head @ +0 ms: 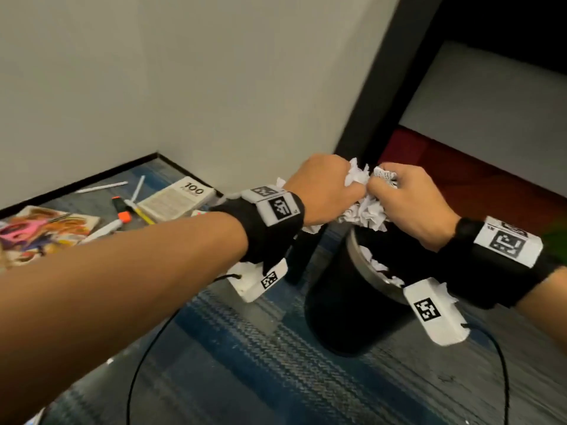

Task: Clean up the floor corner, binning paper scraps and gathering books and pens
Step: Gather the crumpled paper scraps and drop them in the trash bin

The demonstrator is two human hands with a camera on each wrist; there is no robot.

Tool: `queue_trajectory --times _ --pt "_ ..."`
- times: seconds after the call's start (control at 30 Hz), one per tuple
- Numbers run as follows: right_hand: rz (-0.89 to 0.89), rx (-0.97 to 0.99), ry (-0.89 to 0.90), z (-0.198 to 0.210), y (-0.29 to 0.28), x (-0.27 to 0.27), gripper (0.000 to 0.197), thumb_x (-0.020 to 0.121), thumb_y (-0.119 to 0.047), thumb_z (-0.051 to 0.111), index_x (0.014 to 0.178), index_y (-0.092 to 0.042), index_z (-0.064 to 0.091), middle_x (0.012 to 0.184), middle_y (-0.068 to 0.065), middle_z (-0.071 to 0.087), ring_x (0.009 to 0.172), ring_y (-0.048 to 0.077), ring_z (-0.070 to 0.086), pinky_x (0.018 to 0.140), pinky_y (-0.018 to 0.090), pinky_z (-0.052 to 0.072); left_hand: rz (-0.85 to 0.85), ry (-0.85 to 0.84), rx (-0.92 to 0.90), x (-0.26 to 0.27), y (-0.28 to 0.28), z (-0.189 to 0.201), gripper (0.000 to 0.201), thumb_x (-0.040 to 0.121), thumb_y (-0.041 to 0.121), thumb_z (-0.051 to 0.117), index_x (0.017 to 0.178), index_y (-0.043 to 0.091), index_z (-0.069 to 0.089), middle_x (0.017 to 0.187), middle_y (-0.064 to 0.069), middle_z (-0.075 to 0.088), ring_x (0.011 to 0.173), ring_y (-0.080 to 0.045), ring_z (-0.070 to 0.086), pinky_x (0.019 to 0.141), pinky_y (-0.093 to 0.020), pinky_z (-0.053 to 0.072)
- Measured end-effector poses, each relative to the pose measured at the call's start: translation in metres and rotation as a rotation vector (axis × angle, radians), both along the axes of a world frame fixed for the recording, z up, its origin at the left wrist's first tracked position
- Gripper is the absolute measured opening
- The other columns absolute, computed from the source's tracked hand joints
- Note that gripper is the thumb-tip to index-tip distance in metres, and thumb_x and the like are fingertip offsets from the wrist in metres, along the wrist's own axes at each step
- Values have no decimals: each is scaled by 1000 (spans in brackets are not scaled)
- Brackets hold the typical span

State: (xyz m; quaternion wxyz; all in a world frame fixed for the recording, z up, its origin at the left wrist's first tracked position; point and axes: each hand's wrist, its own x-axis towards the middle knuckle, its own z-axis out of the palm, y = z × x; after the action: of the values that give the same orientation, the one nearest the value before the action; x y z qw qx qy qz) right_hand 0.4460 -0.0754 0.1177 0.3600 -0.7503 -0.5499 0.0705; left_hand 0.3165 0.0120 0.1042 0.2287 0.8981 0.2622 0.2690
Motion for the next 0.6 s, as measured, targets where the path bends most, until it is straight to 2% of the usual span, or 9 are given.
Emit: queue_trajectory --times 0.1,0.2,0.3,0.33,0.4,0.47,0.5,0.53,0.6 --pt "-79 -145 -22 -19 -26 58 26 83 -24 54 66 -4 53 58 1 51 55 14 43 53 30 34 6 131 -81 66 -19 -15 35 88 33 51 59 16 43 71 -5 55 66 -25 51 58 -31 38" --pt "-144 -306 -13 -44 -44 97 28 90 -29 49 73 -7 57 67 4 56 62 20 49 54 31 35 30 294 -195 117 -37 -39 41 93 39 45 63 10 46 89 -14 64 70 -25 53 59 -29 38" --pt "-5 -424 -7 -60 -53 118 34 99 -24 32 78 -12 56 85 9 58 86 29 54 75 38 41 75 450 -214 147 -46 -52 44 95 43 40 95 6 63 109 -15 64 97 -32 61 76 -33 45" --pt "40 -464 -52 -64 -54 123 33 100 -21 28 83 -14 56 96 12 57 96 31 52 84 40 40 68 502 -194 154 -48 -55 44 95 40 40 108 5 63 117 -15 63 105 -33 60 82 -34 45" --pt "109 -566 -149 -69 -56 127 29 101 -19 30 112 -7 54 119 19 47 115 34 43 96 40 35 34 623 -164 159 -49 -61 45 93 34 43 125 4 53 130 -18 56 116 -34 56 93 -36 44" --pt "214 -676 -228 -70 -57 130 36 98 -28 42 126 -5 45 124 17 42 119 33 43 97 34 36 -18 759 -148 156 -49 -68 61 90 41 52 137 5 38 135 -19 48 122 -35 50 99 -38 42" --pt "258 -731 -282 -69 -57 130 42 95 -34 49 128 -9 44 123 14 40 116 31 46 96 30 37 -52 815 -121 153 -50 -69 69 85 48 57 138 8 36 133 -17 47 121 -35 49 101 -40 43" --pt "294 -759 -335 -67 -58 129 48 91 -40 54 130 -13 44 124 11 39 113 28 49 95 29 39 -91 832 -89 151 -50 -70 69 79 53 62 131 12 42 127 -15 50 116 -32 52 98 -40 45" --pt "350 -779 -422 -60 -57 127 52 86 -46 60 128 -18 47 123 8 41 110 25 50 96 31 42 -146 798 -62 148 -51 -64 37 75 46 70 96 19 56 99 -6 62 91 -22 59 80 -32 50"
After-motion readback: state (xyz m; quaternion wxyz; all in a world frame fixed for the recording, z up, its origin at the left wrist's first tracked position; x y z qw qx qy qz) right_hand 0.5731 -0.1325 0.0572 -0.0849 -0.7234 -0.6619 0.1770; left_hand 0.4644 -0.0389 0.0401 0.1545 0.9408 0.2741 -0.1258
